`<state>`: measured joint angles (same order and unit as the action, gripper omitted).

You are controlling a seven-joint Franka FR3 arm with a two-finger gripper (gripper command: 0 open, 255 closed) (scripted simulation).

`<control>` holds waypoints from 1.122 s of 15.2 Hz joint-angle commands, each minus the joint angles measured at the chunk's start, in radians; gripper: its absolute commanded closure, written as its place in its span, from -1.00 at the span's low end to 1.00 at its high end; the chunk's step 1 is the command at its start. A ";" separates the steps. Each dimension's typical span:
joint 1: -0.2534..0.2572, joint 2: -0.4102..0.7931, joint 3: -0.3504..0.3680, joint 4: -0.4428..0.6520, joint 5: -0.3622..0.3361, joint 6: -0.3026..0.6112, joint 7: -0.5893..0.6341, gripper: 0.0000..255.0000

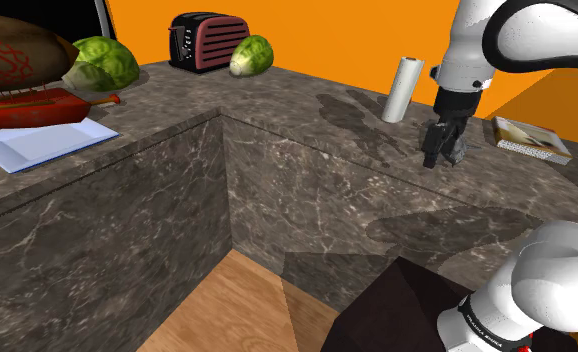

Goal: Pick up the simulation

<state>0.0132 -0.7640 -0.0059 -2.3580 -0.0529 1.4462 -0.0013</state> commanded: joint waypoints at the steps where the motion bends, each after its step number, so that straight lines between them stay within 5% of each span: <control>1: 0.000 0.000 0.000 0.000 0.000 0.000 0.000 -1.00; 17: -0.297 0.444 -0.083 0.369 -0.164 0.018 0.462 -1.00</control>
<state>-0.2656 -0.3434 -0.0793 -2.0195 -0.2060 1.4733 0.4325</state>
